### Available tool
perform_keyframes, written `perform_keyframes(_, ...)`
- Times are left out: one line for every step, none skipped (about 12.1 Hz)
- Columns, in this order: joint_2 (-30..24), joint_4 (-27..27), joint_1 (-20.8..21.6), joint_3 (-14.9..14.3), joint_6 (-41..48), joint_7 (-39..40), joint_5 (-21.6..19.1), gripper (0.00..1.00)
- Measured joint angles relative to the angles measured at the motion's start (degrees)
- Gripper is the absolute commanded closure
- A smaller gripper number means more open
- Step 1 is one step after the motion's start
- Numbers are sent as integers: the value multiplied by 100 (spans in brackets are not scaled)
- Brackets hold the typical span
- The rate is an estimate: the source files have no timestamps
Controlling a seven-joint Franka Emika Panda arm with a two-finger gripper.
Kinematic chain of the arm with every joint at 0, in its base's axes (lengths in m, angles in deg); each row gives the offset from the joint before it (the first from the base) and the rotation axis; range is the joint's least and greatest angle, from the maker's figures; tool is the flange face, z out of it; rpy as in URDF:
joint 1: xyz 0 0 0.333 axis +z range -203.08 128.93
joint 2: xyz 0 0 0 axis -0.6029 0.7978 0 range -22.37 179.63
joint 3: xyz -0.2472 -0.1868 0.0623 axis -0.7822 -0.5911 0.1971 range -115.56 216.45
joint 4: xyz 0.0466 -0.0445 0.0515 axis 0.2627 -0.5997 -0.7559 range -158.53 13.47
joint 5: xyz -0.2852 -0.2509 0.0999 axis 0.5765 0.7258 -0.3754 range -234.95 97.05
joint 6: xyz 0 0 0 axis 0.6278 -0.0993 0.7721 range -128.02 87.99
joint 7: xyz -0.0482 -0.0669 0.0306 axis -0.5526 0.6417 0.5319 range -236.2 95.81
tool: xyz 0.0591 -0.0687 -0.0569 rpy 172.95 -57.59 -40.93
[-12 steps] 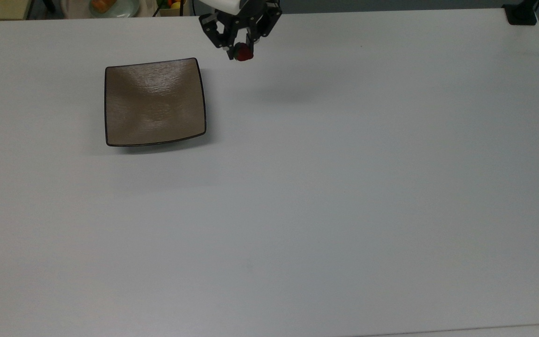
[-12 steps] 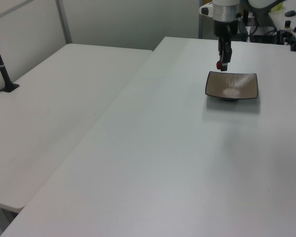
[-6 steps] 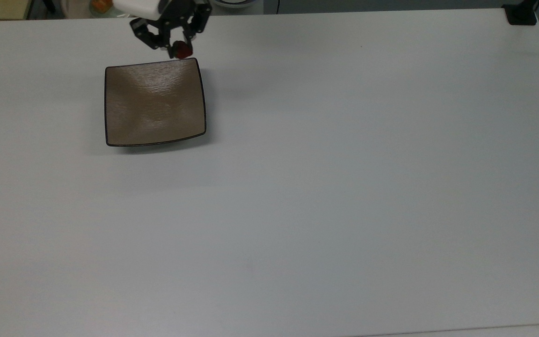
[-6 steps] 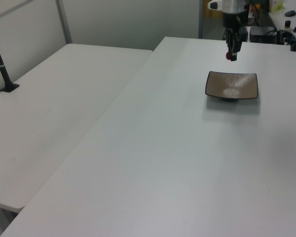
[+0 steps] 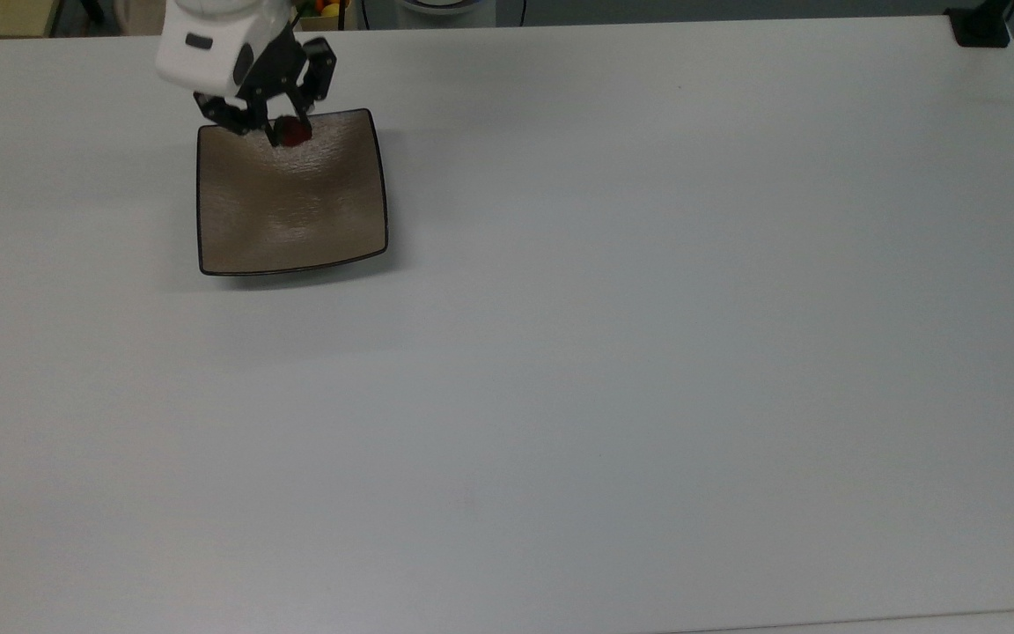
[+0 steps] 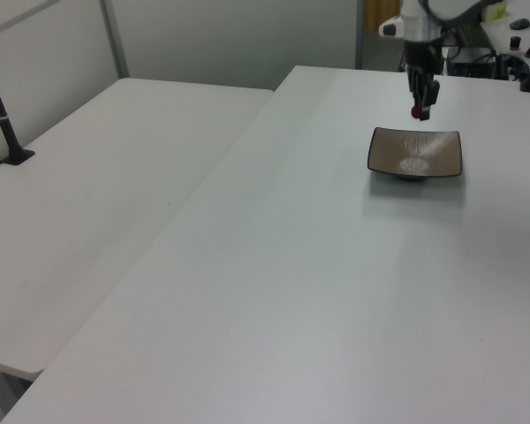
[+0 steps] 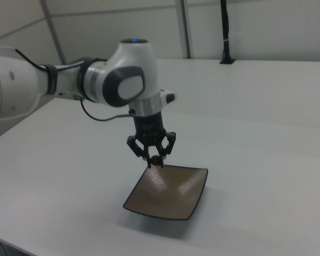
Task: Strawberries on a ceramic plate
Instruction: 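Lower the strawberry into the plate and open the gripper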
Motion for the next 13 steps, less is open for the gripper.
perform_keyframes(98,-113,-6,0,-280,0,0,94)
perform_keyframes(220,-249,-8,1,-618,0,0,94)
perform_keyframes(339,-371,-9,2,-928,0,0,94)
perform_keyframes(451,-493,-10,2,-1230,0,0,94)
perform_keyframes(535,-614,-11,2,-1454,0,0,93)
perform_keyframes(614,-751,-12,2,-1704,0,0,82)
perform_keyframes(697,-869,-13,2,-1963,0,0,58)
perform_keyframes(759,-923,-14,2,-2095,-1,0,11)
perform_keyframes(767,-924,-17,2,-2111,-1,0,0)
perform_keyframes(761,-924,-18,2,-2111,-1,0,0)
perform_keyframes(756,-924,-20,2,-2111,-3,0,0)
perform_keyframes(746,-919,-23,2,-2111,-4,0,0)
perform_keyframes(692,-883,-29,2,-2029,-22,0,0)
